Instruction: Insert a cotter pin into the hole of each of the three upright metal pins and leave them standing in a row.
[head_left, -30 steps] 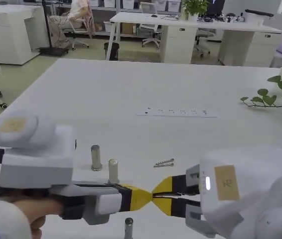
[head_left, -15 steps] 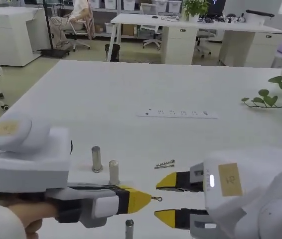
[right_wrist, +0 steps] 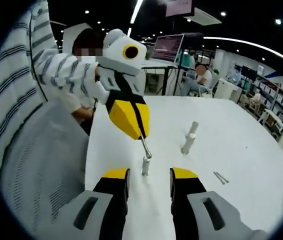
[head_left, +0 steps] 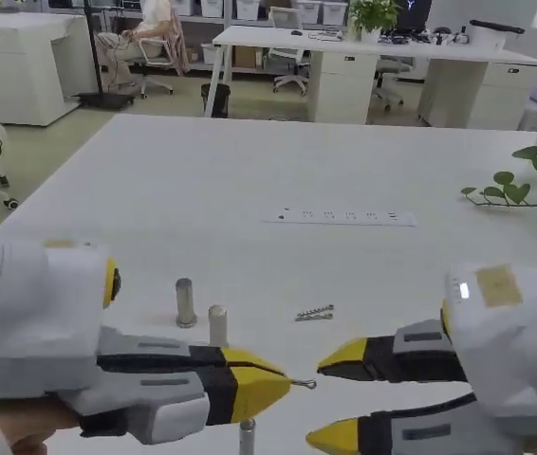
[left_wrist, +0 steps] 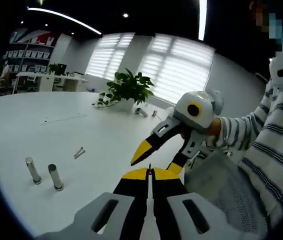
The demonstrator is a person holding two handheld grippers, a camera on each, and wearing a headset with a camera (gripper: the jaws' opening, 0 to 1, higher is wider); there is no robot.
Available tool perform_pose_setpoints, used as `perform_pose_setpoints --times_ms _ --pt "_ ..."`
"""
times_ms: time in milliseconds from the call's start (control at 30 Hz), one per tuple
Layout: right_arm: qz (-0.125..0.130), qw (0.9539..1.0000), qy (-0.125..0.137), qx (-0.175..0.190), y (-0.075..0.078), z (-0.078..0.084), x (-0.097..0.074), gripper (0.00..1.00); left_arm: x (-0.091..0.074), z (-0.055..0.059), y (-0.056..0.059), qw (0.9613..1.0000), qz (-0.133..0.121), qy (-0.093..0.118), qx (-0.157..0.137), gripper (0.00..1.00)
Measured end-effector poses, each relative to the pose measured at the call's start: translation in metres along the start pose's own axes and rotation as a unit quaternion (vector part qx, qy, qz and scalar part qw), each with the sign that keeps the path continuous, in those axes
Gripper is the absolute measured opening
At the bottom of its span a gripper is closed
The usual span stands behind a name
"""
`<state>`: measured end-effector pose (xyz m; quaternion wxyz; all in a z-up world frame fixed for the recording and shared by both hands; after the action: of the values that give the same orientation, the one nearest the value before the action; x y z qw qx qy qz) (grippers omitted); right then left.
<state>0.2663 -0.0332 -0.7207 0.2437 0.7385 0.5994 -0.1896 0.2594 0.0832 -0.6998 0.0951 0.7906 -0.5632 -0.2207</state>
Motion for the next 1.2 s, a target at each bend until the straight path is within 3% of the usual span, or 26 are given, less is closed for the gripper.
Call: perform_pose_setpoints --times_ms 133,267,333,400,800,1067,1200 --pt "-0.036 0.9981 0.030 0.040 -0.007 -0.003 -0.003 0.31 -0.001 0.000 0.006 0.9981 0.016 -0.009 0.059 0.00" --pt "-0.044 0.9974 0.031 0.047 -0.008 -0.003 -0.005 0.27 -0.001 0.003 0.011 0.9959 0.035 -0.021 0.081 0.00" --pt "-0.044 0.9972 0.036 0.048 -0.009 -0.004 -0.006 0.19 -0.001 0.004 0.011 0.9947 0.042 -0.024 0.091 0.00" --pt "-0.061 0.9952 0.049 0.058 -0.013 -0.008 -0.007 0.15 -0.001 0.006 0.012 0.9937 0.045 -0.028 0.099 0.00" --pt "-0.095 0.9936 0.048 0.038 -0.023 -0.011 -0.004 0.07 0.000 0.012 0.015 0.9918 0.062 -0.042 0.104 0.00" --pt "-0.111 0.9925 0.042 0.029 -0.028 -0.012 -0.005 0.04 -0.001 0.022 0.013 0.9893 0.069 -0.066 0.110 0.00" --pt "-0.119 0.9925 0.024 0.015 -0.029 -0.010 -0.004 0.04 0.001 0.026 0.012 0.9886 0.071 -0.072 0.112 0.00"
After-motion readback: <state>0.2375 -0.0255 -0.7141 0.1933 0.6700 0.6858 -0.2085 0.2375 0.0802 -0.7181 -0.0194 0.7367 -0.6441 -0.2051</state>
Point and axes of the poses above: the centre of the closed fingertips' face, and the gripper's own axes: x roughly forward along the fingers, y roughly to its right, z roughly out of its underside, the point moved 6 cm from there along -x, roughly backward along the fingers, and after that the axes turned 5 degrees about -x, right-handed, at the moved point
